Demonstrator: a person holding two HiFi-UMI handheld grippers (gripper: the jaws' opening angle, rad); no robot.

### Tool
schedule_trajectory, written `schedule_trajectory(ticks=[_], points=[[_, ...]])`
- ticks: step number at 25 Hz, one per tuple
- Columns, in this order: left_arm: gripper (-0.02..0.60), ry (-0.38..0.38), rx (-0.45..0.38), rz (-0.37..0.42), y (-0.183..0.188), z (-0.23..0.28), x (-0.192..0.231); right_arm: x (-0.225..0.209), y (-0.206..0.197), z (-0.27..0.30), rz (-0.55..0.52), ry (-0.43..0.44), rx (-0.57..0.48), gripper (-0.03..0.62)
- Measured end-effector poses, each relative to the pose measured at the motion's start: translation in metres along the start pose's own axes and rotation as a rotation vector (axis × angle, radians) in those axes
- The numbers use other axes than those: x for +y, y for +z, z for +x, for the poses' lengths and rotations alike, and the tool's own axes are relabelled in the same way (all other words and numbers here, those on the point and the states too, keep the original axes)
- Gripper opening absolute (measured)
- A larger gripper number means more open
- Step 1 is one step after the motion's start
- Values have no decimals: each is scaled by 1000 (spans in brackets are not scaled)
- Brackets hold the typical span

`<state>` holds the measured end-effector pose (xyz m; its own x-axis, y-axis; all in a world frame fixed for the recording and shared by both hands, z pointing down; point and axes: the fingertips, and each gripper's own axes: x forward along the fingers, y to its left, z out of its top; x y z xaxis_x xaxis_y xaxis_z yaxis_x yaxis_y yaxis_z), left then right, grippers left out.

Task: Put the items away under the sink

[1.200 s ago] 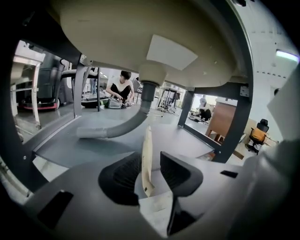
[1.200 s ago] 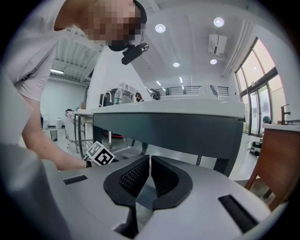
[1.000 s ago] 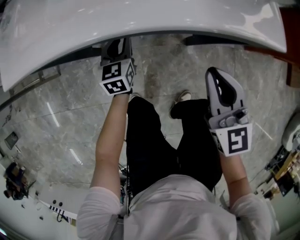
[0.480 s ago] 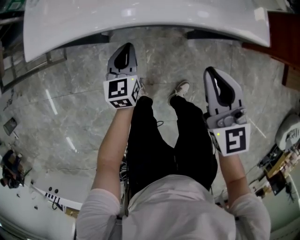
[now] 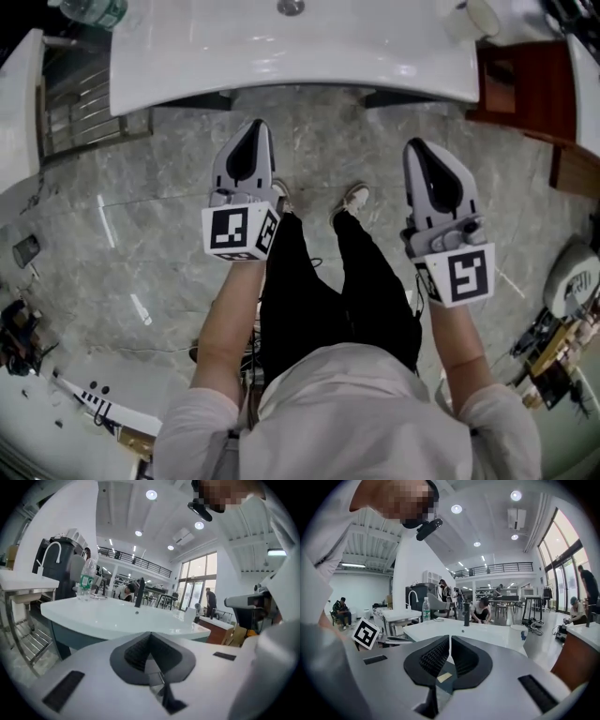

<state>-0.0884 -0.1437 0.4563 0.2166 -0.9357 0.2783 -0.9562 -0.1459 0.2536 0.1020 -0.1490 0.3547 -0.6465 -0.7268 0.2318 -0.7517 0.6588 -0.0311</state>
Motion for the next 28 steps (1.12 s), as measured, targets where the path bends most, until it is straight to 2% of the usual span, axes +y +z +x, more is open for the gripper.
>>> schedule_trajectory(ticks=[4,6,10,15,23,28], points=[[2,2,-69,21,62,-28,-25,-6,30,-18,-1,10,12,40],[2,-4,-91,60,87,-41,-38,-8,46,-26,-3,23,0,38],[2,-25,-95,137,115,-56,-56,-13,80,-36,33,21,-53,38],[3,-27,-144,147,159,-76,-71,-13,117,-38,34,60,-115,38],[2,9,-185,170,188,-95,-75,-11,175,-56,23,106,-224,38],[3,7,-210,177,203,-98,-85,-11,189,-58,-6,100,-255,37]])
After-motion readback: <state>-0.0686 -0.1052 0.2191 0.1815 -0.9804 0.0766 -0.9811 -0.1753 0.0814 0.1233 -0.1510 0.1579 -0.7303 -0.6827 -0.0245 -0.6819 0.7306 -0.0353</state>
